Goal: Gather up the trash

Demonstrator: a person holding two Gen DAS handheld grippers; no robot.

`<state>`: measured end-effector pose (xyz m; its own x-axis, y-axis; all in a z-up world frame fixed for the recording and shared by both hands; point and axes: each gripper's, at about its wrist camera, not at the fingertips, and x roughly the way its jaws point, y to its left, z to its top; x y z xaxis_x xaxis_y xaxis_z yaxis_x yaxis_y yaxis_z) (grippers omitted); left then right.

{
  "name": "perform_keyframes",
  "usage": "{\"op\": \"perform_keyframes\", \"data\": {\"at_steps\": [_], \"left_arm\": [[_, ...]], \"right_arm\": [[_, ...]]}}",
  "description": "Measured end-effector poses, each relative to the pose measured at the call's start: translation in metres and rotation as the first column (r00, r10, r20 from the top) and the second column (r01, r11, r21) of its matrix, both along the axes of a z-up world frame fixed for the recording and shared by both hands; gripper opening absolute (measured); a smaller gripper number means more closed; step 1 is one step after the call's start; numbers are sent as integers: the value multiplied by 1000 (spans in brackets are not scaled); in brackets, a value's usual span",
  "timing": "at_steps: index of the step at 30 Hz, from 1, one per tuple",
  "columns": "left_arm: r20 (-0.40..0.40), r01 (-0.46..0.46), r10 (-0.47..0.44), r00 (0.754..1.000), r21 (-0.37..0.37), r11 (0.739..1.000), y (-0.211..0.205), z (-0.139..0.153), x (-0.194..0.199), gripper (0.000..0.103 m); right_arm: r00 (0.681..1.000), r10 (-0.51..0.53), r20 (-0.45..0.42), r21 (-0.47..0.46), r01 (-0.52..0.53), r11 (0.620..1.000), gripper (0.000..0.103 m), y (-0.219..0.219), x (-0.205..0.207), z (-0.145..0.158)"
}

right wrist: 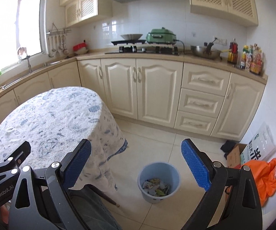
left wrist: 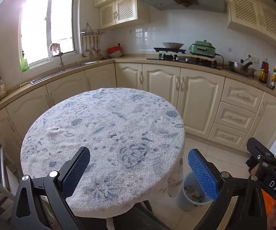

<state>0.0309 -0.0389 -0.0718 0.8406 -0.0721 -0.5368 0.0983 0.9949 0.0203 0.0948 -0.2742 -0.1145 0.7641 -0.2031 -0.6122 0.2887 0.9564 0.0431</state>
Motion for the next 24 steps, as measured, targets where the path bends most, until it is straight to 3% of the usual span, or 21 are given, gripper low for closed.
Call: {"op": "perform_keyframes", "data": {"at_steps": [9, 24], "left_arm": [[106, -45, 46, 993, -14, 999, 11, 19, -45, 101], [123, -49, 57, 991, -66, 997, 25, 27, -57, 101]], "right_arm": [[997, 16, 73, -46, -12, 999, 102, 18, -18, 17], [992, 70, 106, -31, -67, 997, 103, 22, -27, 25]]}}
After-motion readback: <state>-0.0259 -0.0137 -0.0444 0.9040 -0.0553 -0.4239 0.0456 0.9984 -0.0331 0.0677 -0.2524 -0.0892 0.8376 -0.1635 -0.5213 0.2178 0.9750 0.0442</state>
